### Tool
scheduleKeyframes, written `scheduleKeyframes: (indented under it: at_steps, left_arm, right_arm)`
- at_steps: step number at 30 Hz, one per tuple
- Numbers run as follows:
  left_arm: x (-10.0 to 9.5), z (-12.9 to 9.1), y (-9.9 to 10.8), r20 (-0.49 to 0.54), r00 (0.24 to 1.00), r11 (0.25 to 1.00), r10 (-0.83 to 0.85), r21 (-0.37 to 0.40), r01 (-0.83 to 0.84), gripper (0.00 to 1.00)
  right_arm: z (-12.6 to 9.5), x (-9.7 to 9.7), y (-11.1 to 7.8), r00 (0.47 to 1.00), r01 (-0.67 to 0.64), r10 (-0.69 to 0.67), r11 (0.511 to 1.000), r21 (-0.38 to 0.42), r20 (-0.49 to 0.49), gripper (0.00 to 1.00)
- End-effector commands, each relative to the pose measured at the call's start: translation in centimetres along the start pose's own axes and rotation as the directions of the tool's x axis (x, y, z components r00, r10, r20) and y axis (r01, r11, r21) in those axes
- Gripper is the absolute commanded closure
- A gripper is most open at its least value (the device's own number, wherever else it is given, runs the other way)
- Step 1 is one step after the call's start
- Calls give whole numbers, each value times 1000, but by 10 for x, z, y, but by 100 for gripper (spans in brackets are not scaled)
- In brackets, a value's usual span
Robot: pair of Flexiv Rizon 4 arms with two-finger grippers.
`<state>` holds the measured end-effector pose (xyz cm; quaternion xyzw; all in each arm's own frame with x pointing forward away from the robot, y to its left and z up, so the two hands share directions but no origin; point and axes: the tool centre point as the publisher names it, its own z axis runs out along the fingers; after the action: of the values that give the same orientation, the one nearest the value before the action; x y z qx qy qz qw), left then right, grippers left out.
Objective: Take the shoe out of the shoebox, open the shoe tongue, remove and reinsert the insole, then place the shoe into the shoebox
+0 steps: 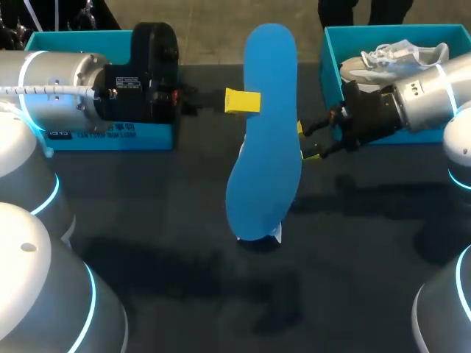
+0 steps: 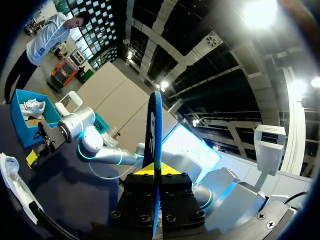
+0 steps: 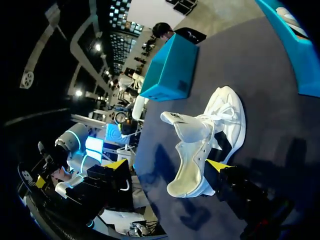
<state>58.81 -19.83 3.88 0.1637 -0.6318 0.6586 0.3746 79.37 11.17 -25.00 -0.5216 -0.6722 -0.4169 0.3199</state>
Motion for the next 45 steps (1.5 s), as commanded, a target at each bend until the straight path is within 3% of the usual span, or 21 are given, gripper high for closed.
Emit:
scheduleKeyframes:
  at_steps: [1,4,11,16,25,34,36,39,40,45]
  left_arm:
    - [-1,0,-1,0,1000,1000,-1,-3,1,100]
    - [-1,0,-1,0,1000,1000,-1,-3,1,100]
    - [-1,0,-1,0,1000,1000,-1,-3,1,100]
    - [-1,0,-1,0,1000,1000,-1,-3,1,100]
    - [-27,-18,2,138,944,954,300,-52,-296,100]
    - [-61,-43,-9,219,757,787,615,-111,-607,100]
    - [-68,-47,-9,229,667,705,709,-203,-680,100]
    - [-78,-53,-11,222,549,591,806,-266,-762,100]
    - [-81,-55,-12,210,474,518,855,-305,-799,100]
    - [-91,-57,-21,198,307,361,931,-361,-860,100]
  right_arm:
    - [1,1,0,1000,0,0,1000,0,4,0]
    - [-4,3,0,999,-22,20,999,-45,-40,0]
    - [-19,17,0,991,-95,89,994,-62,-97,0]
    - [-28,29,1,972,-144,123,985,-97,-200,0]
    - [-33,39,6,969,-139,110,983,-120,-222,0]
    - [-31,38,1,970,-138,107,982,-131,-220,0]
    - [-31,37,-1,970,-140,109,981,-133,-219,0]
    - [-33,36,-6,971,-144,112,979,-142,-213,0]
    - [-33,35,-7,971,-145,112,978,-147,-213,0]
    - [-33,34,-11,969,-151,115,976,-156,-217,0]
